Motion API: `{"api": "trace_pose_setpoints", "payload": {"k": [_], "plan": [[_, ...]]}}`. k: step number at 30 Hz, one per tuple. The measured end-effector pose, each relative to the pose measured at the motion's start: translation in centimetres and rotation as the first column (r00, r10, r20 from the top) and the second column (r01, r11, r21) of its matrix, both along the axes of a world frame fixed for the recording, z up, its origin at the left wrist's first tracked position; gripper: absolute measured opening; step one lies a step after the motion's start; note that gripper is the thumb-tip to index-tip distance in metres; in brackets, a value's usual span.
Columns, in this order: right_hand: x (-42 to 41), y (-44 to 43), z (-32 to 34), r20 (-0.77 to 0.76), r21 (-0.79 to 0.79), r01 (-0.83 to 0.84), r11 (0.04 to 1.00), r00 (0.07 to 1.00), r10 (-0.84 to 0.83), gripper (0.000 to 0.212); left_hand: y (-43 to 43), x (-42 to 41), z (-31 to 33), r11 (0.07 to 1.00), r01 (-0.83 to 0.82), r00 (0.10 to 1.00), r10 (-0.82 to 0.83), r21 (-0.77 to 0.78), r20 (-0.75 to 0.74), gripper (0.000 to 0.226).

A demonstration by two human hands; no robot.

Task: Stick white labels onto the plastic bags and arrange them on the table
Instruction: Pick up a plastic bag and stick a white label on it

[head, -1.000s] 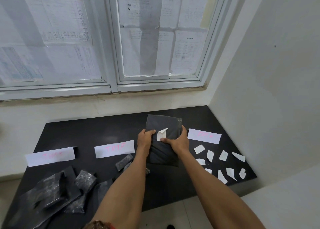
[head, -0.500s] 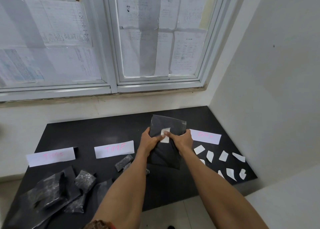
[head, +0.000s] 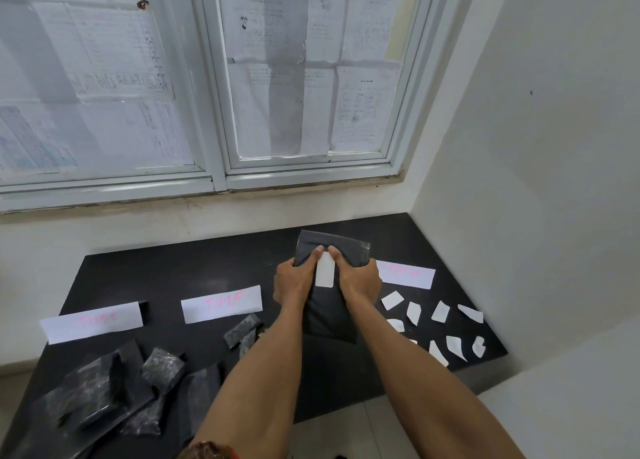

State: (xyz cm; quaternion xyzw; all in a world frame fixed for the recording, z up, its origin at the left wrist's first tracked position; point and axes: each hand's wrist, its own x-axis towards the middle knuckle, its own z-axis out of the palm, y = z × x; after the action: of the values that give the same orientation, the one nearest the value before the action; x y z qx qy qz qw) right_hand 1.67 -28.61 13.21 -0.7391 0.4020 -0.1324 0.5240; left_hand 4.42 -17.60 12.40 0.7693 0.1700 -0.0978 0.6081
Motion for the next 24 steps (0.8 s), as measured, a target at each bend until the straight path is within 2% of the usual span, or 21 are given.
{"api": "trace_pose_setpoints", "payload": {"k": [3,4,6,8,11,13,17,19,22,24], "plan": [[-0.4,-0.9,-0.6,0.084,-0.013,-0.226,0.974,0.970,0.226,0.076,0.4,-0.1,0.4,0.996,-0.081,0.992,0.084,0.043,-0.091,0.079],[-0.7,-1.3,-0.8,0.089,-0.025,-0.301,0.953,0.949,0.303,0.078,0.5,-0.2,0.4,0.994,-0.094,0.989,0.099,0.049,-0.113,0.075],[-0.9,-1.9,-1.4,0.055,-0.044,-0.417,0.908,0.906,0.419,0.090,0.9,-0.2,-0.1,0.993,-0.118,0.983,0.119,0.017,-0.140,0.068],[-0.9,-2.3,-1.9,0.014,-0.040,-0.499,0.865,0.866,0.500,0.102,1.2,-0.2,-1.0,0.991,-0.135,0.978,0.129,-0.024,-0.166,0.071],[-0.8,-2.7,-2.3,-0.063,0.040,-0.574,0.818,0.815,0.576,0.115,1.4,-0.2,-2.1,0.990,-0.142,0.977,0.135,-0.026,-0.167,0.064],[-0.8,-3.0,-2.9,-0.094,0.120,-0.574,0.810,0.805,0.585,0.111,1.5,-0.4,-2.5,0.993,-0.117,0.976,0.108,-0.035,-0.190,0.061],[-1.6,-3.3,-5.4,-0.164,0.204,-0.479,0.854,0.843,0.512,0.072,1.5,-0.9,-3.7,0.993,0.013,0.942,-0.050,-0.114,-0.333,0.054],[-2.3,-3.4,-6.9,-0.206,0.223,-0.426,0.877,0.859,0.469,0.056,1.2,-1.5,-4.2,0.993,0.064,0.906,-0.102,-0.103,-0.411,0.049],[-3.4,-3.6,-9.2,-0.266,0.237,-0.357,0.904,0.871,0.413,0.047,0.3,-3.0,-5.8,0.984,0.154,0.846,-0.178,-0.089,-0.503,0.045],[-3.7,-3.9,-10.4,-0.309,0.223,-0.354,0.908,0.858,0.410,0.044,-0.1,-3.5,-7.2,0.983,0.150,0.813,-0.183,-0.105,-0.553,0.046]]}}
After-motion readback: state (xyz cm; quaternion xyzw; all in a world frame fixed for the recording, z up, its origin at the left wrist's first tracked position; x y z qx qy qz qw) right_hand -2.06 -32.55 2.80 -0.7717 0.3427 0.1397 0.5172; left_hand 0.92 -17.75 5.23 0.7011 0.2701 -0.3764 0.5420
